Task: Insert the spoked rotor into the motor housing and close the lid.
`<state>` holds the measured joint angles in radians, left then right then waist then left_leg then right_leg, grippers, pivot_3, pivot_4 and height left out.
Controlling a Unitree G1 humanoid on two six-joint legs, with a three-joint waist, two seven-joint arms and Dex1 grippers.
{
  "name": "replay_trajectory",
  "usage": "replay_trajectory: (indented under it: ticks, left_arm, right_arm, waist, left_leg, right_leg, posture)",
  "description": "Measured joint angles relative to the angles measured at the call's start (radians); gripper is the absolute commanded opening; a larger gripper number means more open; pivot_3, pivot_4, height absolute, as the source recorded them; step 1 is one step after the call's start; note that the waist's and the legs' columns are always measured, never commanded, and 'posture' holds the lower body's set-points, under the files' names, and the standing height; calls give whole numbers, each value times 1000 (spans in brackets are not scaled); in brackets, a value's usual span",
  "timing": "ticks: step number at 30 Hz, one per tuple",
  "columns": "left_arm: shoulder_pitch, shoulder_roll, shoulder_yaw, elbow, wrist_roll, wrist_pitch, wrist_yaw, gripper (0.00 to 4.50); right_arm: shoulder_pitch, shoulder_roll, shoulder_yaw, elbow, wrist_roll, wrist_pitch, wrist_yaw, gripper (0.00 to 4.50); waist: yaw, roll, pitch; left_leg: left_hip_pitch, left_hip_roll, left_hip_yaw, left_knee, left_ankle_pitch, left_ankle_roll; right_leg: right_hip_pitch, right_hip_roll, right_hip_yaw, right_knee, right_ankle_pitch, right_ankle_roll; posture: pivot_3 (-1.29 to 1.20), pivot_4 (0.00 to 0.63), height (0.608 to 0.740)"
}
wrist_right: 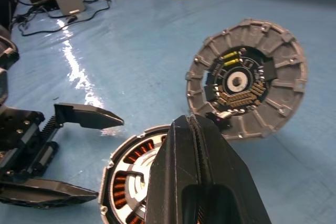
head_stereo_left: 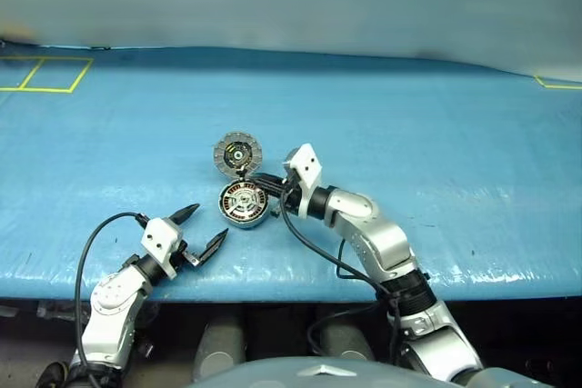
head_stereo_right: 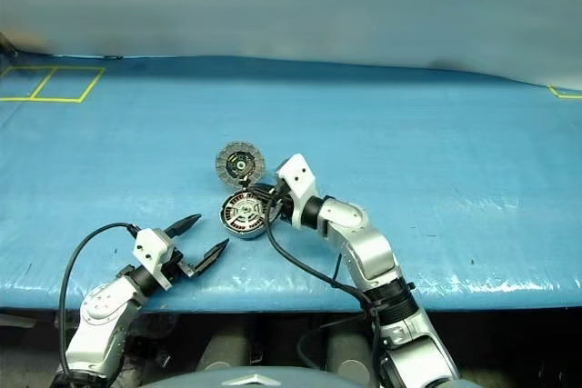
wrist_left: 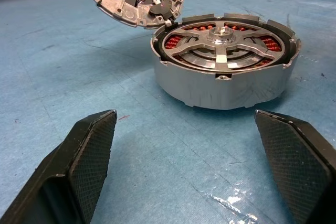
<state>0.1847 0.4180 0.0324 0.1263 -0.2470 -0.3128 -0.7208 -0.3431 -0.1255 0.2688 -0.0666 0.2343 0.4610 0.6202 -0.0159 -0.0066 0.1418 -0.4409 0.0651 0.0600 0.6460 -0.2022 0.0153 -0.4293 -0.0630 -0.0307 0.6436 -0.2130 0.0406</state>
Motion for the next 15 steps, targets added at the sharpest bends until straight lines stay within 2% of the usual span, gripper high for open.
replay_trajectory:
  ticks: [5, 8, 12, 15]
  left_arm:
    - [1, -3, 2, -2, 0, 0, 2, 4500]
    - [-1, -4, 4, -2, -1, 1, 3, 4500]
    - [-10, -20, 5, -2, -14, 2, 2, 4500]
    - [-9, -24, 12, -7, -41, 4, 0, 4500]
  right_arm:
    - [-2, -80, -22, 10, -46, -29, -26, 35]
    - [-55, -89, -67, 76, -61, -59, -59, 35]
    - [-187, -96, -117, 295, -93, -159, -85, 35]
    - [-252, -71, -128, 463, -93, -217, -55, 35]
  waist:
    - [2, 0, 0]
    - [0, 0, 0]
    - [-4, 0, 0]
    - [-5, 0, 0]
  left_leg:
    - [-1, -2, 0, 0, 2, 3]
    - [-1, -3, 1, 1, 2, 3]
    - [0, -2, 1, 1, 2, 4]
    - [-4, -2, 1, 0, 2, 4]
  right_leg:
    - [-1, 0, 0, 0, 0, -1]
    - [-1, 1, -1, 0, 0, 0]
    - [0, 1, -2, 0, 0, -1]
    - [1, 2, -2, 1, 3, -7]
  posture:
    - [0, 150, 740]
    - [0, 150, 740]
    - [0, 150, 740]
    - [0, 150, 740]
